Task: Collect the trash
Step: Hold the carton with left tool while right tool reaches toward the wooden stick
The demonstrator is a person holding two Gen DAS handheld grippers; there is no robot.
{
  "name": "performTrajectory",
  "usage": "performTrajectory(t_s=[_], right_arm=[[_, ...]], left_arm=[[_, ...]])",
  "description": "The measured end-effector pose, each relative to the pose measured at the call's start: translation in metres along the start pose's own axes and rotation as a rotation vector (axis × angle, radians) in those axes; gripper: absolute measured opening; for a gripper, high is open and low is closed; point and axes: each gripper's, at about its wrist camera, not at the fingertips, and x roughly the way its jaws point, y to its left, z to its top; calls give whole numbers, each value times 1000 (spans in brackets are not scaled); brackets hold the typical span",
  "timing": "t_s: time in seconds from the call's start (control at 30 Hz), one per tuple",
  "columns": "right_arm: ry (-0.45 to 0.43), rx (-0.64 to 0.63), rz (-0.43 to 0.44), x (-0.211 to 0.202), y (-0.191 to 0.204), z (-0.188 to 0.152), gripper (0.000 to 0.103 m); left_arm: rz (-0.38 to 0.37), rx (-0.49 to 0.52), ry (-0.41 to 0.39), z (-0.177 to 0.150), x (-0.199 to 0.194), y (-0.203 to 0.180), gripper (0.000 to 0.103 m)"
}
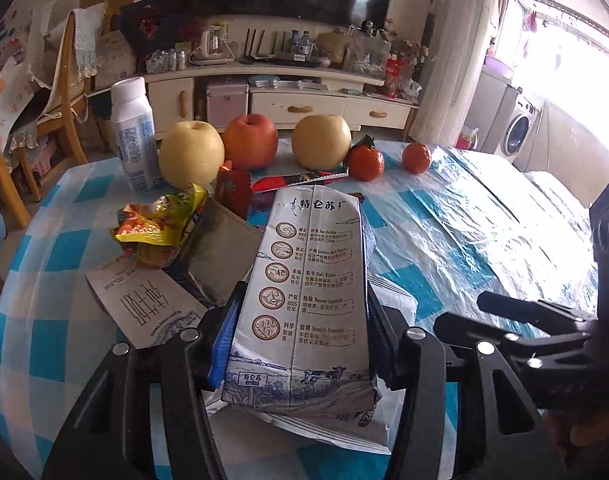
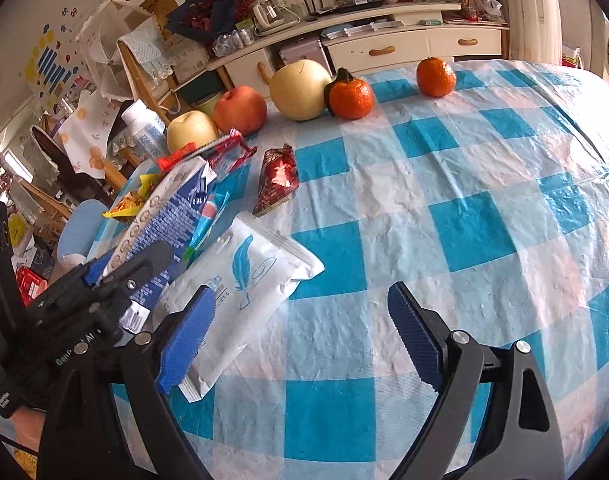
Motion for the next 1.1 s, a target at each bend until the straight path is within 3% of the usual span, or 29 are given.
performTrajectory(t_s=[0.37,0.63,0.83,1.1], right_arm=[[77,-44,79,31,43,-13,88],[44,-71,3,54,56,0,89],[46,-149,-55,66,70,3,97],[56,-250,-103,71,78,1,94]], left_arm=[[7,-87,-70,-1,-36,42,56],[23,-134,-89,-6,-45,65,56],[28,-148,-89,-11,-45,74,56],[24,-173,-86,-14,-47,84,56]])
